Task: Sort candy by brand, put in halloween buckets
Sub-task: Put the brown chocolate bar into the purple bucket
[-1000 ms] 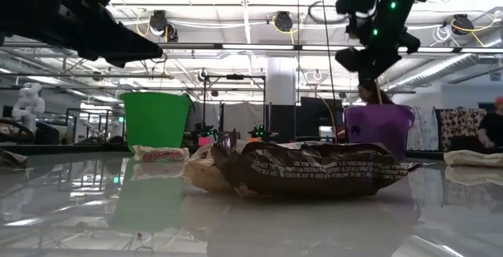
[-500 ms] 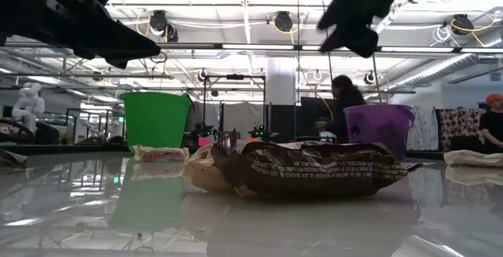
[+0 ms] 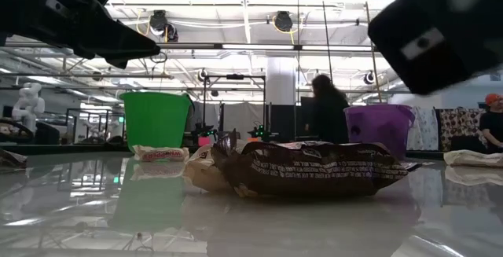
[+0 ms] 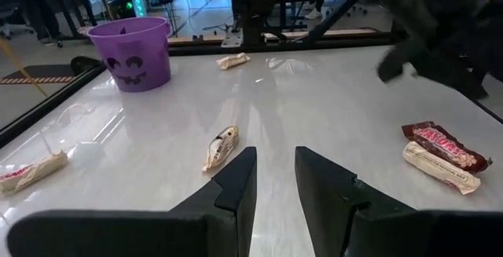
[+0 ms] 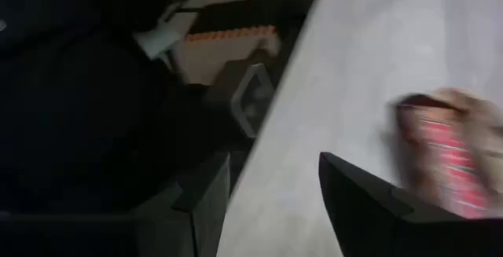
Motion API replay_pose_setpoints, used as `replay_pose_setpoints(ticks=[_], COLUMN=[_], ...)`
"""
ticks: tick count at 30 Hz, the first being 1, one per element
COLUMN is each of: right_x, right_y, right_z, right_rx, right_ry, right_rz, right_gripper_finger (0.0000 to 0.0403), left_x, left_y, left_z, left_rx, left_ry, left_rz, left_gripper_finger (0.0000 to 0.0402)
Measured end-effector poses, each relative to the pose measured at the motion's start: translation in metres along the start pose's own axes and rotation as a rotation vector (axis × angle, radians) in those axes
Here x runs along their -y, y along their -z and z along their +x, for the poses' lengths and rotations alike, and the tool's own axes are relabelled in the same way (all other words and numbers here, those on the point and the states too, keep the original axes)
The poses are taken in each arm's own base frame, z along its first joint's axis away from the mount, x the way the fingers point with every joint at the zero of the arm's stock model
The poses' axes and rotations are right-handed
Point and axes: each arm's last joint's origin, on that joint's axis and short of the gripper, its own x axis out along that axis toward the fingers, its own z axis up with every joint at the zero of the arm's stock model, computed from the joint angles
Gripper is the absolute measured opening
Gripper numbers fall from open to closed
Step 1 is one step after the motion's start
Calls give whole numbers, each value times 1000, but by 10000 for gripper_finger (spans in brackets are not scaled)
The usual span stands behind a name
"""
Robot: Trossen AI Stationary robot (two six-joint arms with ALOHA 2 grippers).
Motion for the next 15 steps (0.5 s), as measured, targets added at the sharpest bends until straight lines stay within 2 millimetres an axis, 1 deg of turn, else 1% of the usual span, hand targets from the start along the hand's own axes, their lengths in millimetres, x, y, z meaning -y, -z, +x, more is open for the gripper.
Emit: replay_pose_setpoints(ticks=[2, 4, 6, 9, 11, 15], right_x=[-2, 0, 4, 8, 9, 10], right_y=[9, 13, 13, 12, 11, 13], right_z=[9, 13, 15, 15, 15, 14], right_rx=[20, 21, 14, 16, 22, 8], right_ry=[-19, -12, 41, 142, 173, 196], right_rz=[-62, -99, -129, -219, -255, -237], right_gripper_finger=[187, 184, 177, 163, 155, 142], left_x=[0, 0, 0, 0, 0, 0], left_y=[0, 0, 0, 0, 0, 0], left_z=[0, 0, 0, 0, 0, 0], left_rx=[2, 2, 3, 4, 3, 2], left_ry=[0, 0, -1, -1, -1, -1], left_rz=[0, 0, 0, 7, 7, 7], left_gripper_finger=[98, 98, 98, 98, 98, 98])
